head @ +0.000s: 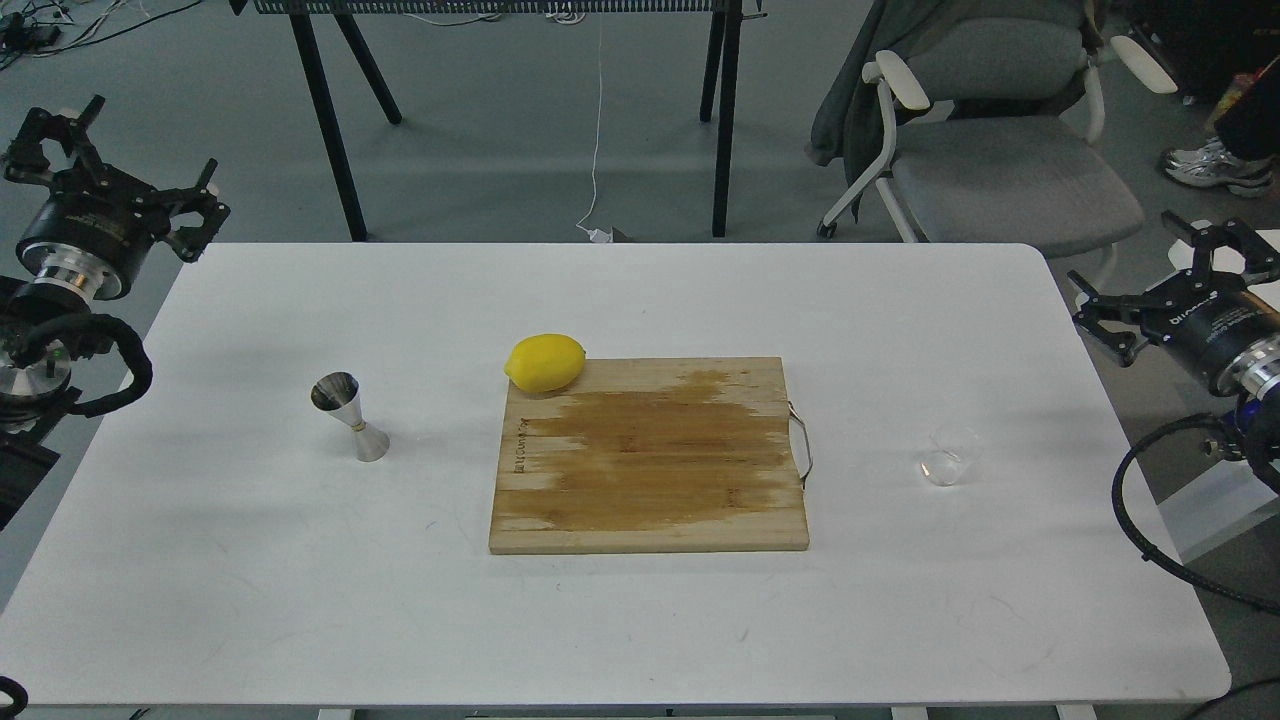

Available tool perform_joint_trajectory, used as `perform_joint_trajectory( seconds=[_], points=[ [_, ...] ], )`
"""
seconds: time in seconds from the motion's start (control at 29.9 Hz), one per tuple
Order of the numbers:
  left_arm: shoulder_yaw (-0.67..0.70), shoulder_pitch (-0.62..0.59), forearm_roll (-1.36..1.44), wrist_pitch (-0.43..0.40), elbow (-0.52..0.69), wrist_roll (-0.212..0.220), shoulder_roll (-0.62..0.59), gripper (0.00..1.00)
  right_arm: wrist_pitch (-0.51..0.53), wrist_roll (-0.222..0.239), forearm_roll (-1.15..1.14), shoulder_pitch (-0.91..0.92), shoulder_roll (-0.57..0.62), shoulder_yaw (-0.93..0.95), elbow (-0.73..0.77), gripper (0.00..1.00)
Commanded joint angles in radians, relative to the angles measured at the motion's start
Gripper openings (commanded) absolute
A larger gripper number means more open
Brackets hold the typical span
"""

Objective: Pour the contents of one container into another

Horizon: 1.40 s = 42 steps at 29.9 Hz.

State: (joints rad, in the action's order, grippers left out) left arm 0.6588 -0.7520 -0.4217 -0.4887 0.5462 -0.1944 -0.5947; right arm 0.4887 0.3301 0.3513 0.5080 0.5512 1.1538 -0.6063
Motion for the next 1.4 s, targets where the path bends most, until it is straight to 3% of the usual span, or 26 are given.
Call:
perform_joint_trajectory(
  seconds=[0.0, 0.17, 0.4, 0.57, 0.7, 0.94, 1.14, 1.24, 1.37],
  points=[
    [0.008, 0.002, -0.002, 0.0, 0.0, -0.008, 0.003, 1.0, 0.0, 0.0, 0.0, 0.003, -0.005, -0.002, 0.01, 1.0],
    [0.016, 0.002, 0.0, 0.0, -0.017, -0.016, -0.002, 1.0, 0.0, 0.0, 0.0, 0.004, -0.005, 0.0, 0.01, 1.0],
    [0.041, -0.012, -0.025, 0.0, -0.167, -0.025, 0.016, 1.0, 0.0, -0.003, 0.0, 0.001, -0.005, 0.001, 0.011, 1.0],
    [0.033, -0.084, 0.015, 0.0, -0.333, -0.129, -0.022, 1.0, 0.0, -0.006, 0.0, 0.001, 0.012, 0.001, 0.019, 1.0],
    [-0.062, -0.161, 0.127, 0.0, -0.433, -0.178, -0.045, 1.0, 0.0, -0.013, 0.0, 0.006, 0.022, 0.01, 0.019, 1.0],
    [-0.307, -0.291, 0.173, 0.0, -0.443, -0.226, -0.102, 1.0, 0.0, -0.013, 0.0, 0.046, 0.007, 0.007, 0.013, 1.0],
    [-0.523, -0.397, 0.173, 0.0, -0.518, -0.237, -0.042, 1.0, 0.0, -0.013, 0.0, 0.049, 0.004, 0.001, 0.008, 1.0],
    [-0.649, -0.429, 0.175, 0.0, -0.549, -0.281, -0.014, 1.0, 0.0, -0.013, 0.0, 0.043, 0.01, 0.001, 0.01, 1.0],
    [-0.902, -0.46, 0.178, 0.0, -0.67, -0.294, 0.061, 1.0, 0.0, -0.013, 0.0, 0.033, 0.018, 0.003, 0.016, 1.0]
  ],
)
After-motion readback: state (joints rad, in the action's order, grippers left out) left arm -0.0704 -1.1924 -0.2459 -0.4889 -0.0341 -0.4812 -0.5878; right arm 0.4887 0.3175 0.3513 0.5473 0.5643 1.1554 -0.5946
